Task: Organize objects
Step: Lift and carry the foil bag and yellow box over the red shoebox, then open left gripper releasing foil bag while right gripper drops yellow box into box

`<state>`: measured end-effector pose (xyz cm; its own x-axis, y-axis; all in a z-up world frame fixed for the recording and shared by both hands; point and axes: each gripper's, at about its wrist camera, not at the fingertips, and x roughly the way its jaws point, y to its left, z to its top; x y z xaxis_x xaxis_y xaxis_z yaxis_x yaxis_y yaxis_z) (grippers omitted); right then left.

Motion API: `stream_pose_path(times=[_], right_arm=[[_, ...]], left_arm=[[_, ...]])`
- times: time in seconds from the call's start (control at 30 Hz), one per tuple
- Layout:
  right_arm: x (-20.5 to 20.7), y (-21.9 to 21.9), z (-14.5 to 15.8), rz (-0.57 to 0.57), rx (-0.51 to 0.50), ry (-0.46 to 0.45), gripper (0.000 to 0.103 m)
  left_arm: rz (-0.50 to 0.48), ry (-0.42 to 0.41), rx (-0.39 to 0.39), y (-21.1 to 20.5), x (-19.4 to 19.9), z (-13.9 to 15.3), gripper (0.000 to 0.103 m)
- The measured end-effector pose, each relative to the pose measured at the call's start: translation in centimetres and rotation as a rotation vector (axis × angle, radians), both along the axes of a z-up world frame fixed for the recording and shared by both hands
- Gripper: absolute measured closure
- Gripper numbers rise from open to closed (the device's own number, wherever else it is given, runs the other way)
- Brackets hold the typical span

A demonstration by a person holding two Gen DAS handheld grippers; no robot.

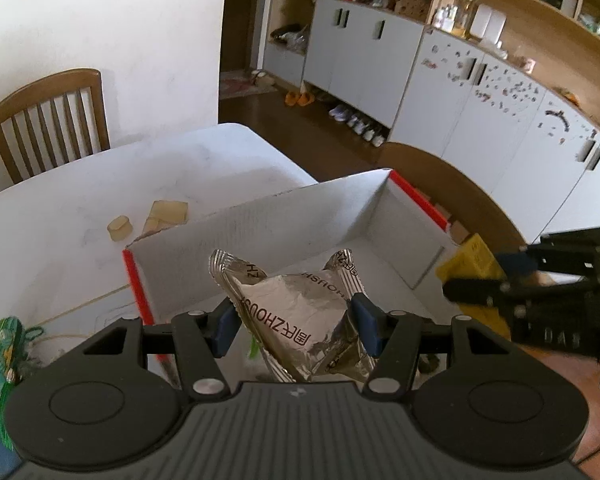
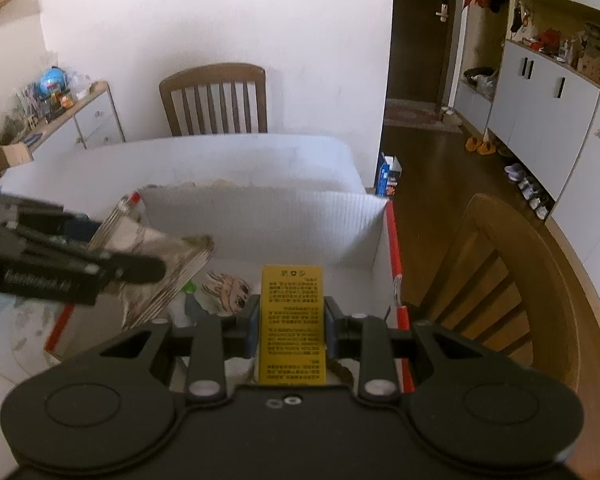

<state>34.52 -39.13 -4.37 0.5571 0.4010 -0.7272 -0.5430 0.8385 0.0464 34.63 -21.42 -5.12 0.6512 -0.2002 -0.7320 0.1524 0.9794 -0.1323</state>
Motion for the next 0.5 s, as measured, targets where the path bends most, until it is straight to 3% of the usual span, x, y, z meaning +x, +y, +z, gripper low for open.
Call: stream_pose_path(times=[0.5], right_arm=[[3.0, 2.1, -4.1, 0.058, -0.045, 0.061, 0.074]], left_arm=[[0.058, 0.087, 0.048, -2.2, 5.9, -3.8, 0.044]])
